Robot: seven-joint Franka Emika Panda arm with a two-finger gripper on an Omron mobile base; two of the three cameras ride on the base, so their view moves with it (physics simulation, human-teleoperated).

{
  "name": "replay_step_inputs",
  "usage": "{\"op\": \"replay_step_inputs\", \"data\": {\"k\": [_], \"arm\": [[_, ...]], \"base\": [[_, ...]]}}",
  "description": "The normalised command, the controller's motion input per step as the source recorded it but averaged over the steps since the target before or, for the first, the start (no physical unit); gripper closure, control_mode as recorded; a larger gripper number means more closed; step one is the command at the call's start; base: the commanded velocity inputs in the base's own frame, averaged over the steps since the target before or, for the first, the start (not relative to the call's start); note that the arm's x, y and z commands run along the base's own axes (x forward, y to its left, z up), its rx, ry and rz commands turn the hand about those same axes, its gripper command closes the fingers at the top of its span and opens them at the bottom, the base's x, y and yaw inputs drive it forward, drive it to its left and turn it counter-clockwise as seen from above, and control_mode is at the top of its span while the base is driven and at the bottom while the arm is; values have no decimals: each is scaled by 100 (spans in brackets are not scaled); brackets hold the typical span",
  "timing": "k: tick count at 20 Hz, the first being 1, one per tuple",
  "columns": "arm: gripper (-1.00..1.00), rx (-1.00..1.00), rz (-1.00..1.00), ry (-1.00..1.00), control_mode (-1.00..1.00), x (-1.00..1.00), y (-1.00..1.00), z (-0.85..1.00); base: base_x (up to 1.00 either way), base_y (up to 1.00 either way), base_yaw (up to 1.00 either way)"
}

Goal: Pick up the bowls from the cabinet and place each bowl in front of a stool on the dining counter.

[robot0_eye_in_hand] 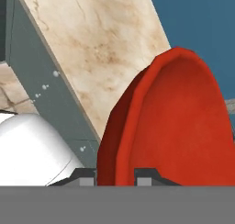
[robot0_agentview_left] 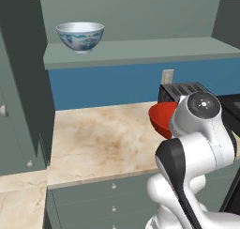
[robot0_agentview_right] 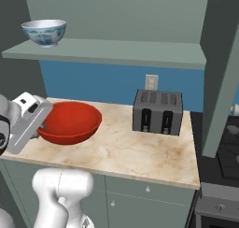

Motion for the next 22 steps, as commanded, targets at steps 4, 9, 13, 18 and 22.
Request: {"op": "replay_step_inputs", "data": {"k": [4,9,13,18,22], "arm": [[100,-2,0,0,-100,14,0,-15],[100,0,0,0,-100,0,0,0],[100,0,0,0,-100,0,0,0],[100,0,0,0,100,-3,0,0],[100,0,0,0,100,0,0,0]], "base": [[0,0,0],[0,0,0],[0,0,0],[-11,0,0],[-55,0,0]]}}
